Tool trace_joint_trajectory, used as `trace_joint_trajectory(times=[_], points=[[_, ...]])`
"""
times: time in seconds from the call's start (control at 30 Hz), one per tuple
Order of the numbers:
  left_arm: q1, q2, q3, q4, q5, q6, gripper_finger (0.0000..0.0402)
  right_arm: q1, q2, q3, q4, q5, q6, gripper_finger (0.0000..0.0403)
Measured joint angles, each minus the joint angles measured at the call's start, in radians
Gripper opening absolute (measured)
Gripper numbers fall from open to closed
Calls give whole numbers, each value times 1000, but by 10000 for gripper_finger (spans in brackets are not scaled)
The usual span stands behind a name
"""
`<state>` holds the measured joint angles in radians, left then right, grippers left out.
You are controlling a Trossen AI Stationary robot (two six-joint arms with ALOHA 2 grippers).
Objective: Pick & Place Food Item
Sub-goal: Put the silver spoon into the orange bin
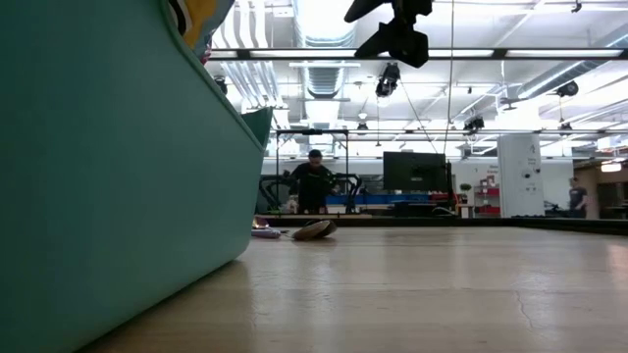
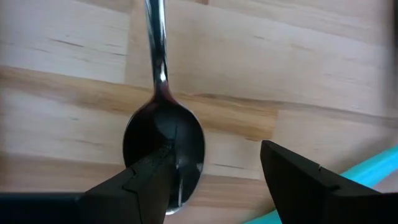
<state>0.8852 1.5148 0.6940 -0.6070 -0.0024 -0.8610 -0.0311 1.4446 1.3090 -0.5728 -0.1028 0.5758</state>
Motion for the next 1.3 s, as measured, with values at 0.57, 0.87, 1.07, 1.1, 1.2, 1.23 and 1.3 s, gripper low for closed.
trace_joint_trajectory(times=[0.57, 0.87, 1.07, 1.1, 1.2, 1.23, 1.3], points=[[-29, 48, -10, 332, 202, 21, 237, 0, 0, 0, 1, -85, -3, 233], [-35, 72, -10, 390, 228, 27, 237, 0, 0, 0, 1, -90, -3, 233], [-35, 67, -9, 374, 240, 26, 237, 0, 0, 0, 3, -90, -3, 233], [-35, 64, -5, 362, 248, 26, 237, 0, 0, 0, 3, -90, -3, 233], [-35, 44, 11, 299, 251, 26, 237, 0, 0, 0, 6, -90, -3, 233], [-36, 35, 16, 280, 247, 26, 237, 0, 0, 0, 6, -90, -3, 233], [-35, 9, 30, 254, 230, 26, 237, 0, 0, 0, 7, -90, -3, 233]])
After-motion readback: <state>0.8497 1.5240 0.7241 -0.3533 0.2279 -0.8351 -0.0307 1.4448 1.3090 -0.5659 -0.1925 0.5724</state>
